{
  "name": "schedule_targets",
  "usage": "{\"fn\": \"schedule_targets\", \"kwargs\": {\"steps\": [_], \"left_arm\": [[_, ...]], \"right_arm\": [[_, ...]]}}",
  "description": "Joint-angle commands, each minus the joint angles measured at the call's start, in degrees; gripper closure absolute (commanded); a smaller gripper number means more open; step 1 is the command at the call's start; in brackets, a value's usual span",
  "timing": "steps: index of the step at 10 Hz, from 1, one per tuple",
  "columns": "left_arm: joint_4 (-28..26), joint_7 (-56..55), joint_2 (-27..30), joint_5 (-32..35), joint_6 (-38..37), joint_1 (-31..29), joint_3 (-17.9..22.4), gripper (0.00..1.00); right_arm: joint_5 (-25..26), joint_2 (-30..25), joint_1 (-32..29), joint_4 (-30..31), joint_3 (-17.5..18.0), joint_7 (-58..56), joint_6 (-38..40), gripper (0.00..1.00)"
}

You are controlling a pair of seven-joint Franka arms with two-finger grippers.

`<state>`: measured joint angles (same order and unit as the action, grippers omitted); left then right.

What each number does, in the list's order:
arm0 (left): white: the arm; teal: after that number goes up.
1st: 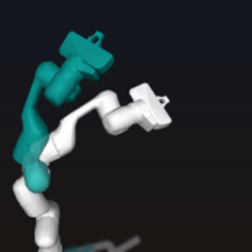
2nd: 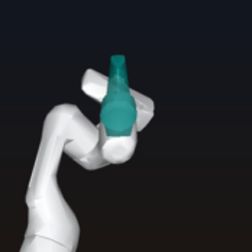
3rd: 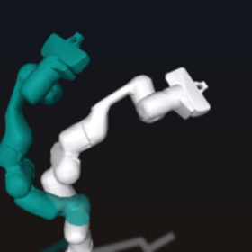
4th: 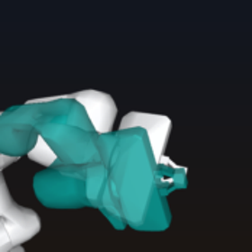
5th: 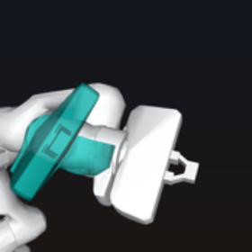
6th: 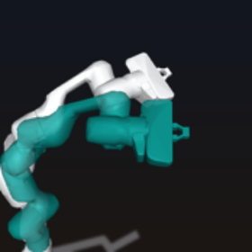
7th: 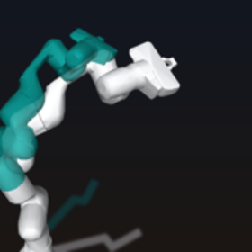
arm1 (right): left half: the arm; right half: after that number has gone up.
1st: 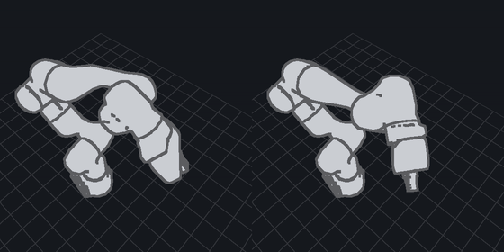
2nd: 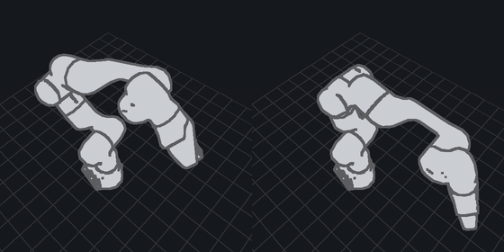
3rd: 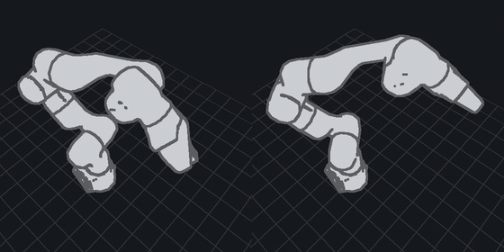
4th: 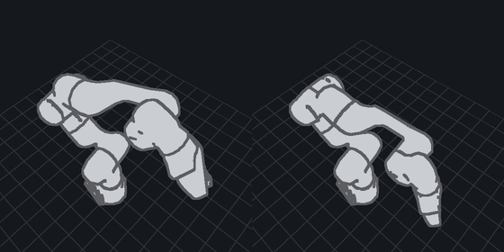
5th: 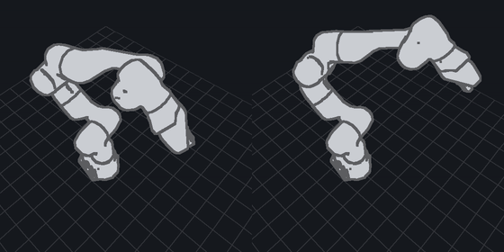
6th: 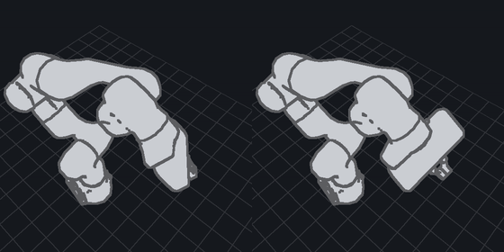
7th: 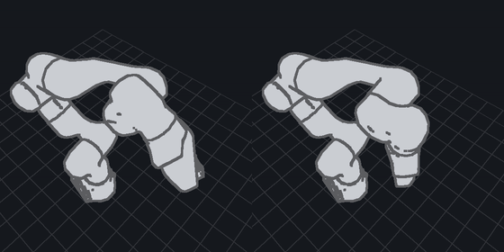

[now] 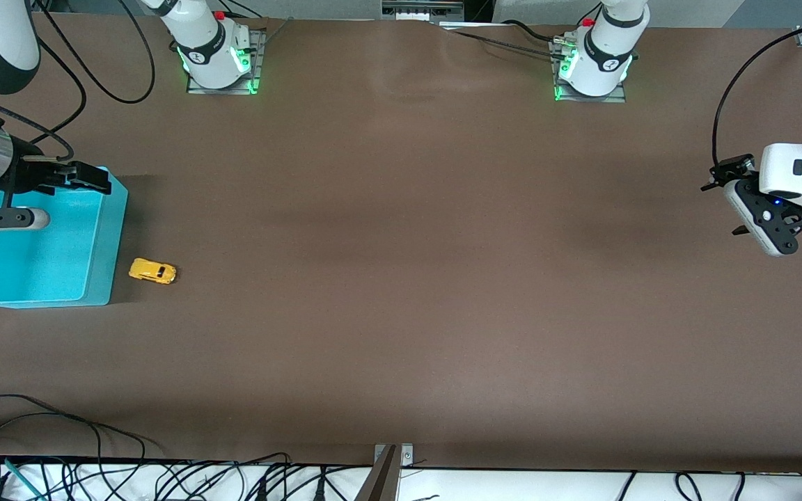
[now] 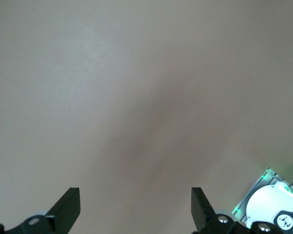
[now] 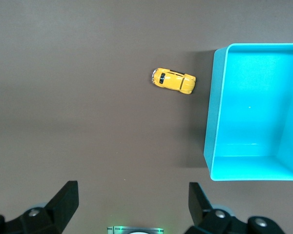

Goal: Wind up and store yellow beetle car
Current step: 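Reach the right gripper down to the car and grasp it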

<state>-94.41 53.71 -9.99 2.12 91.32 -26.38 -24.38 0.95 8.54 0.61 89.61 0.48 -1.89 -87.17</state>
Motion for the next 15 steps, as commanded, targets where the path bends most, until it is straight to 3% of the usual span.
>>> {"fn": "schedule_targets", "kwargs": {"steps": [1,3,5,7,8,9,11,15], "left_arm": [[3.3,-7.9,-0.2,1.4,-3.2,-0.2,-3.4,0.00],[6.3,-18.0,-0.2,1.4,-7.2,-0.2,-7.1,0.00],[7.7,-28.1,-0.1,0.8,-10.4,-0.2,-10.7,0.00],[7.1,-33.1,2.1,0.5,-11.3,0.9,-11.0,0.00],[6.8,-34.4,3.0,0.7,-11.3,6.9,-6.0,0.00],[7.0,-34.6,3.7,0.1,-10.0,14.7,3.5,0.00],[4.2,-34.7,5.5,-5.3,-1.4,19.7,12.6,0.00],[-0.3,-45.9,11.1,-2.4,-0.9,24.0,14.9,0.00]], "right_arm": [[0.7,0.3,0.2,-0.6,0.2,-8.0,1.0,0.00],[0.9,1.5,0.3,1.6,0.3,-20.6,-1.2,0.00],[1.1,1.9,0.1,5.9,0.2,-35.9,-8.2,0.00],[1.2,3.1,-0.3,11.4,0.0,-48.1,-16.2,0.00],[1.2,4.9,-0.9,12.9,-0.6,-53.0,-18.5,0.00],[1.2,7.3,-1.5,13.0,-1.0,-58.4,-20.3,0.00],[4.1,11.4,-2.3,13.4,-1.1,-66.6,-25.1,0.00],[5.8,19.1,-4.7,13.4,-1.0,-77.1,-36.8,0.00]]}}
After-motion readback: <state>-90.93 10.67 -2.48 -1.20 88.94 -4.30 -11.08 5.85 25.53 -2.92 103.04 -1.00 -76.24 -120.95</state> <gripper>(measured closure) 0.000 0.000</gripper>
